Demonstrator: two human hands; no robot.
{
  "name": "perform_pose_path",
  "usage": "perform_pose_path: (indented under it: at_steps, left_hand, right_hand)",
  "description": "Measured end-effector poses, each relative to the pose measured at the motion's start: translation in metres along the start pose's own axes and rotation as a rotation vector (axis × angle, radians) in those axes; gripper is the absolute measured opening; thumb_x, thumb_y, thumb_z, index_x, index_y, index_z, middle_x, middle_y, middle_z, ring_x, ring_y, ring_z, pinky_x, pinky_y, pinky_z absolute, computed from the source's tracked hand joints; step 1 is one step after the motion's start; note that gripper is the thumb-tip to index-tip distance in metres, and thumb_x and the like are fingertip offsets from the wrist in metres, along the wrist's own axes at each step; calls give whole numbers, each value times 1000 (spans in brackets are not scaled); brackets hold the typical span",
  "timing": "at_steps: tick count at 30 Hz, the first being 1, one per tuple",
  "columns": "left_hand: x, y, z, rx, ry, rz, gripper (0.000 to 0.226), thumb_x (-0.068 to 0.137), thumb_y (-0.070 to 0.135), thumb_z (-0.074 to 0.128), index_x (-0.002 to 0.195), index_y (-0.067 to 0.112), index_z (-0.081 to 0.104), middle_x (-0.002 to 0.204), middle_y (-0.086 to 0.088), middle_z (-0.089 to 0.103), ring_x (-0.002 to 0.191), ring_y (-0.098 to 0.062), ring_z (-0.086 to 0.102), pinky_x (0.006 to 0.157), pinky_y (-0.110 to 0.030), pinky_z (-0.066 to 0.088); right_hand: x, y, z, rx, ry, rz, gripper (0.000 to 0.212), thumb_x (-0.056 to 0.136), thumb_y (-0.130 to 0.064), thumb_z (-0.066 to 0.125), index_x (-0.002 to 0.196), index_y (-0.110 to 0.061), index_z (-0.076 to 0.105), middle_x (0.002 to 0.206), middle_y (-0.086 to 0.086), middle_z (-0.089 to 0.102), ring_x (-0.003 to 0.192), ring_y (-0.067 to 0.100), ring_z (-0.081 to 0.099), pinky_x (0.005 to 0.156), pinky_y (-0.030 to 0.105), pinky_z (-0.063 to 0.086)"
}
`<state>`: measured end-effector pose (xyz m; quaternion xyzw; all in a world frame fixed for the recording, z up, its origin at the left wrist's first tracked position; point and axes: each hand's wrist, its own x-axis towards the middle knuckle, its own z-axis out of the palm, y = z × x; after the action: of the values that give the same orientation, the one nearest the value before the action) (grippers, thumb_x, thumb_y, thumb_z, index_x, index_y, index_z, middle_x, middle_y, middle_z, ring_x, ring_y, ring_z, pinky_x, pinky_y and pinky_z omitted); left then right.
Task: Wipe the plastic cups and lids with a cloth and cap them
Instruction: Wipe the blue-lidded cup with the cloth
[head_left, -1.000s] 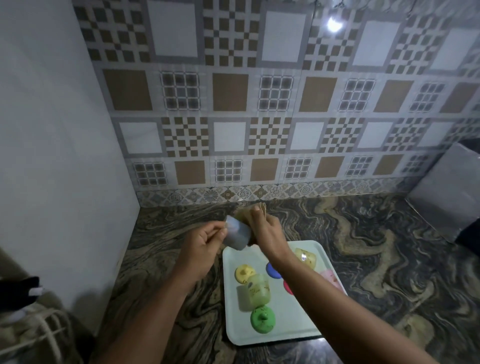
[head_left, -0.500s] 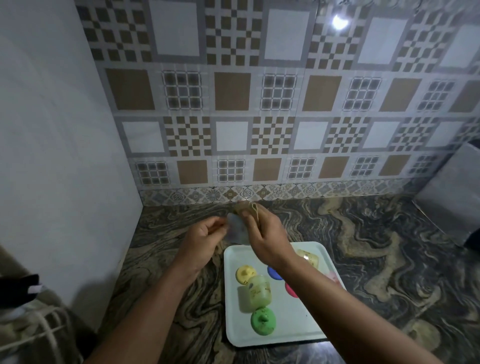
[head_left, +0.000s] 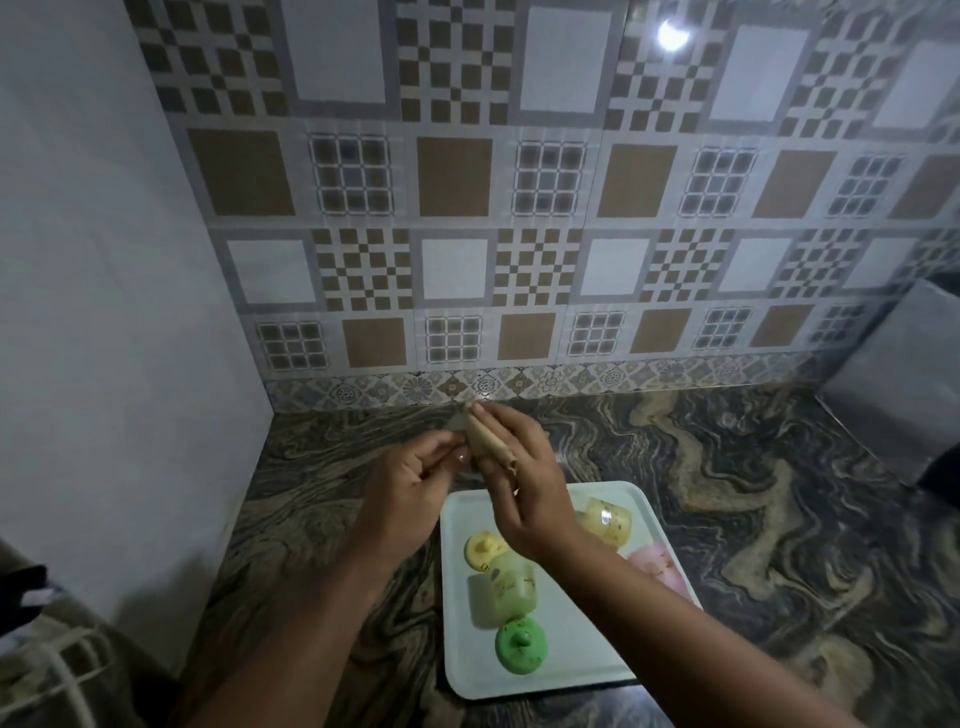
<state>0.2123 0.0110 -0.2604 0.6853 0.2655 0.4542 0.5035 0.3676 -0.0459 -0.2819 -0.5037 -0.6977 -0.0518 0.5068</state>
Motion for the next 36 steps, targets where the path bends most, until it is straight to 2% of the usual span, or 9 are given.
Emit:
perform_pose_path:
  at_steps: [6,11,13,17,21,24,29,34,36]
  left_hand:
    - [-8,-13,-1,13,101,-67,27,94,2,65,99,27,73,96,11,79,92,-6,73,83,-23,56]
    - [-6,-3,-2,-82,97,-93,18,92,15,66,93,27,78,91,-3,78,86,-19,72,81,-39,56]
    - [-7,4,3,-93,72,-60,22,95,14,65,97,32,78,86,-11,76,69,-22,65,65,-32,54]
    - [-5,11,5,-77,127,-44,32,97,9,62,92,37,77,75,-2,70,51,-13,46,47,-21,40]
    - [7,14,-2,-73,133,-61,30,97,4,61,95,30,76,90,9,78,81,-6,72,76,-25,55]
    - [10,12,-3,-46,112,-44,29,98,6,61,102,29,77,102,-1,78,100,-23,73,89,-40,57]
    - [-3,5,-2,20,83,-32,24,96,9,64,104,30,73,101,7,78,99,-11,73,86,-25,54]
    - [-3,2,-7,-34,94,-95,30,96,1,62,101,28,75,101,5,78,99,-15,73,90,-31,57]
    - [-5,1,-11,6,71,-87,29,97,3,61,103,28,74,101,9,78,99,-11,73,87,-26,57]
  right_hand:
    - [35,0,-4,474,-112,966,47,110,-48,47,98,-14,76,97,17,75,86,25,70,77,49,60]
    - [15,-8,-1,118,-87,148,36,108,-31,46,125,-17,75,118,1,74,110,13,70,90,29,55]
    - [26,-1,-2,414,-31,464,40,109,-39,45,106,-20,80,100,1,78,89,11,72,78,30,55]
    - [62,14,-26,826,-303,1241,48,109,-49,47,121,-13,77,105,24,70,87,33,69,76,45,59]
    - [44,-2,-21,375,50,595,41,112,-40,46,115,-19,81,111,6,78,107,23,74,89,42,61]
    - [21,-10,-10,123,-72,81,38,111,-26,47,142,-15,67,141,4,66,135,20,60,110,36,50]
    - [47,-6,-23,482,-131,860,47,111,-48,43,108,-18,80,99,6,79,89,12,76,77,41,63]
    - [20,-17,-11,115,-62,159,40,111,-32,46,136,-13,71,136,1,70,129,11,64,105,30,53]
    - [6,-12,3,64,-128,196,45,111,-39,45,136,-12,71,134,2,71,126,9,65,103,30,53]
